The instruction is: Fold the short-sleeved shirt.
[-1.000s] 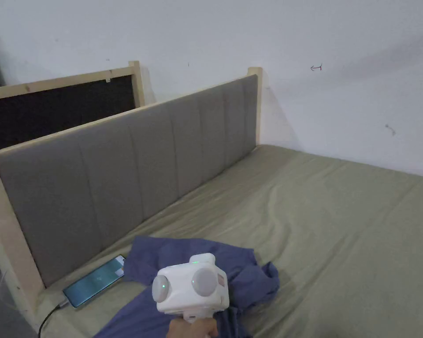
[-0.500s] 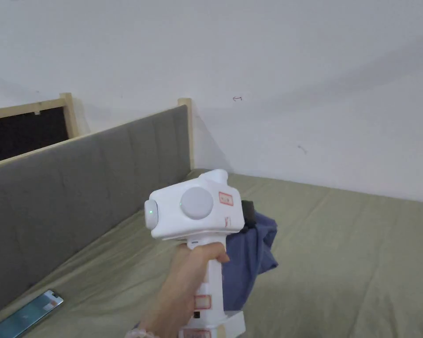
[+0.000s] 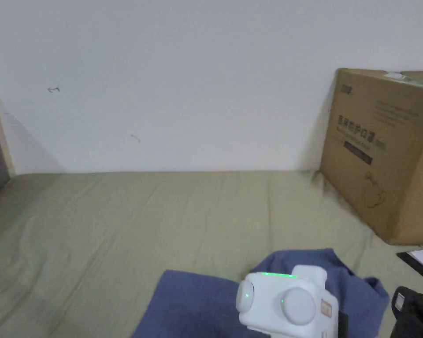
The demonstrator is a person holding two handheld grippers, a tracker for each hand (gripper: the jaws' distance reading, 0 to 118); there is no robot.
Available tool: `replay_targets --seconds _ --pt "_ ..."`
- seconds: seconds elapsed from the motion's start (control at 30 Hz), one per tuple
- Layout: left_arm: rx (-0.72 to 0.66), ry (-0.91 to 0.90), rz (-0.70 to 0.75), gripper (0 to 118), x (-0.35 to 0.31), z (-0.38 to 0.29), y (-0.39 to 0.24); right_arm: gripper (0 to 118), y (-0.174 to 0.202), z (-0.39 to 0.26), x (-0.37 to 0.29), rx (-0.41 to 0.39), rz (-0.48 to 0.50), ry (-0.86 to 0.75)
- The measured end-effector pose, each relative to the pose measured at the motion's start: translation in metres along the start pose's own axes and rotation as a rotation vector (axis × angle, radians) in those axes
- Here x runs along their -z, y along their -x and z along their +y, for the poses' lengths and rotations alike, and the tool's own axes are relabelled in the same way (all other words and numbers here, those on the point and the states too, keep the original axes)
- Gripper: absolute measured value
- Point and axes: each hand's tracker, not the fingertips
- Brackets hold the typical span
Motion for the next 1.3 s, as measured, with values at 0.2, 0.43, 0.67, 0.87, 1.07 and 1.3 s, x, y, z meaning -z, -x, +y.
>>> replay_targets --seconds 0.2,0.43,0.67,0.87,1.07,1.3 --pt "0.039 0.088 0.093 5 0.087 -0.082 -0.001 0 -0.037 -0.016 0.005 0.052 -0.034 0.032" --pt "0.003 0.141 -0.020 50 0.065 -0.065 0.006 0 -0.046 -0.026 0.020 0.089 -0.046 0.078" --pt "-0.004 0.036 -0.052 94 -0.017 -0.041 0.032 0 -0.028 -0.025 0.024 0.033 0.001 0.102" --pt "-0.058 -0.071 0.130 88 -0.092 -0.033 0.113 0 -0.003 -0.030 0.041 -0.013 0.047 0.135" --pt "-0.168 -0.002 0.329 0 -0.094 -0.030 0.211 0 0.018 -0.053 0.072 -0.034 0.095 0.218" --pt "-0.250 -0.009 0.318 18 -0.072 0.011 0.278 0 0.026 -0.070 0.112 -0.010 0.107 0.293"
